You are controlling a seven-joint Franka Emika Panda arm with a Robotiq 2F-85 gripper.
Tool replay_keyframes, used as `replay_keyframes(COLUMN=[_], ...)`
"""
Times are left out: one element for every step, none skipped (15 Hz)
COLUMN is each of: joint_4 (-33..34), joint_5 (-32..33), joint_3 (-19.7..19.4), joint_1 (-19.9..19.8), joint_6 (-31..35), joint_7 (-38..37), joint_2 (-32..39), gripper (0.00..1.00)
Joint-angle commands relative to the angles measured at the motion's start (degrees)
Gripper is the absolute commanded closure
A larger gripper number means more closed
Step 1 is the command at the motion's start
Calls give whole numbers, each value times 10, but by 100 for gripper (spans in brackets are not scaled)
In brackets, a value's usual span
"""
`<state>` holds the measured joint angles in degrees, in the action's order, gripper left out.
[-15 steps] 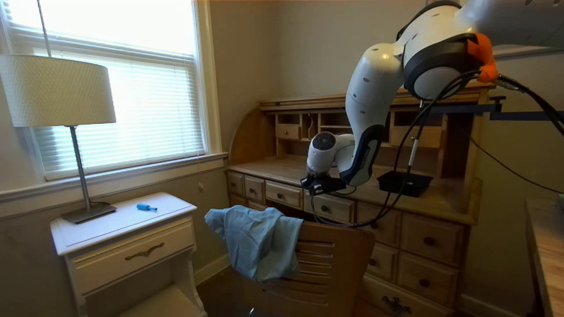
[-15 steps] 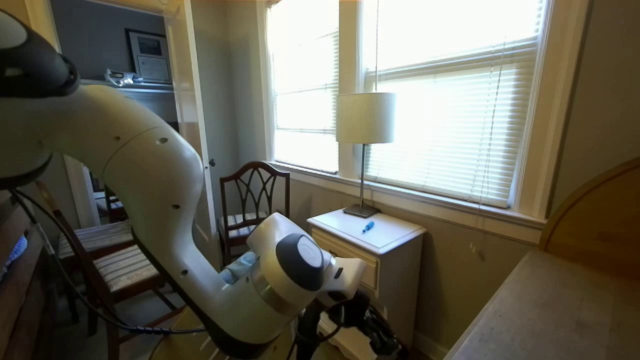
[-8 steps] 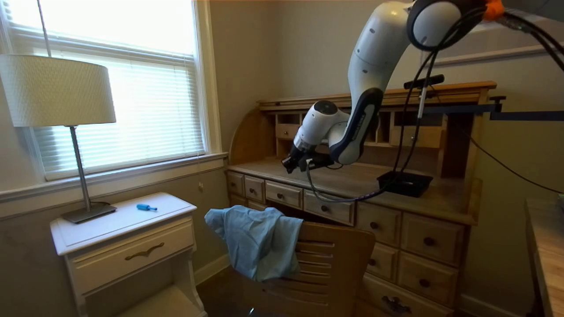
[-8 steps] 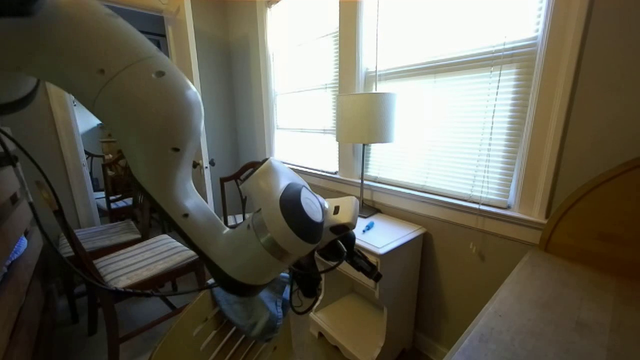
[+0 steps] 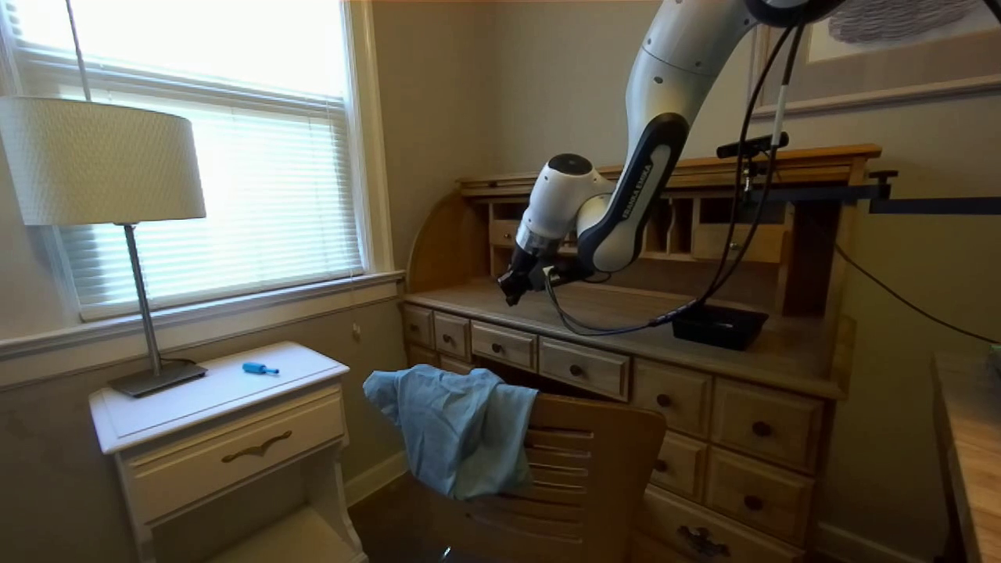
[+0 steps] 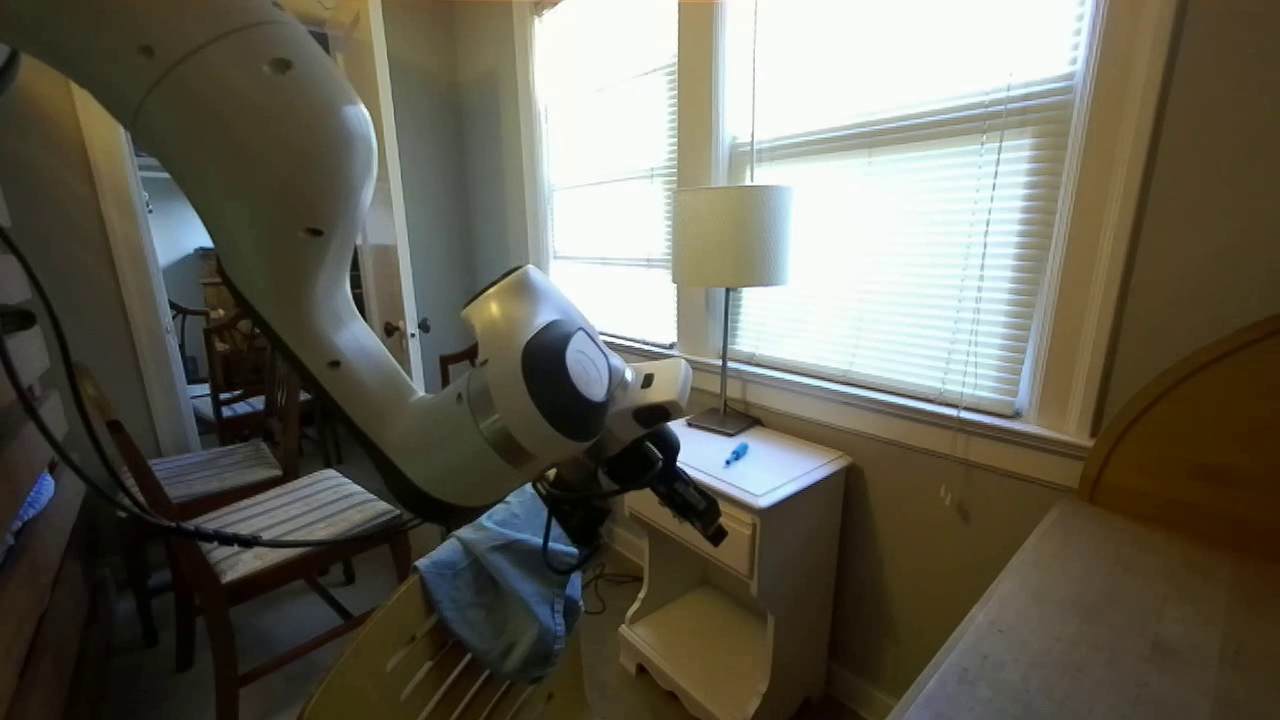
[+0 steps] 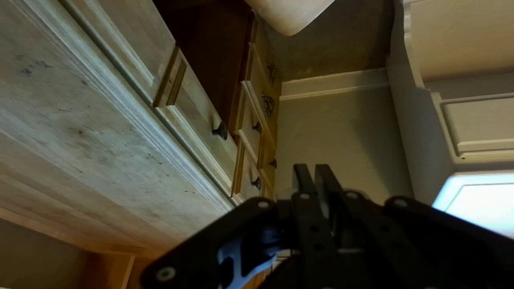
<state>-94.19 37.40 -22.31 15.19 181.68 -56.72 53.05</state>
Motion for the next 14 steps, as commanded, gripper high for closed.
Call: replay_keyframes(joint_4=[1, 5, 8, 10, 11, -2, -5, 9, 5, 1, -5, -8, -25, -37], joint_5=[6, 11, 17, 22, 33, -33, -27, 67, 102, 153, 200, 244, 289, 335], joint_3=[22, 27, 32, 43, 66, 113, 152, 169, 215, 254, 300, 340, 377, 413], joint_1=[-21, -29, -37, -47, -67, -93, -121, -145, -181, -214, -253, -286, -319, -351], joint_6=[38, 80, 118, 147, 173, 194, 211, 226, 234, 240, 240, 242, 238, 230], joint_7=[13, 17, 23, 32, 42, 140, 168, 105, 113, 102, 102, 95, 84, 66], joint_2=[3, 9, 13, 14, 13, 7, 4, 6, 5, 2, 5, 8, 0, 0], gripper=[100, 100, 100, 100, 100, 100, 100, 100, 100, 100, 100, 100, 100, 100])
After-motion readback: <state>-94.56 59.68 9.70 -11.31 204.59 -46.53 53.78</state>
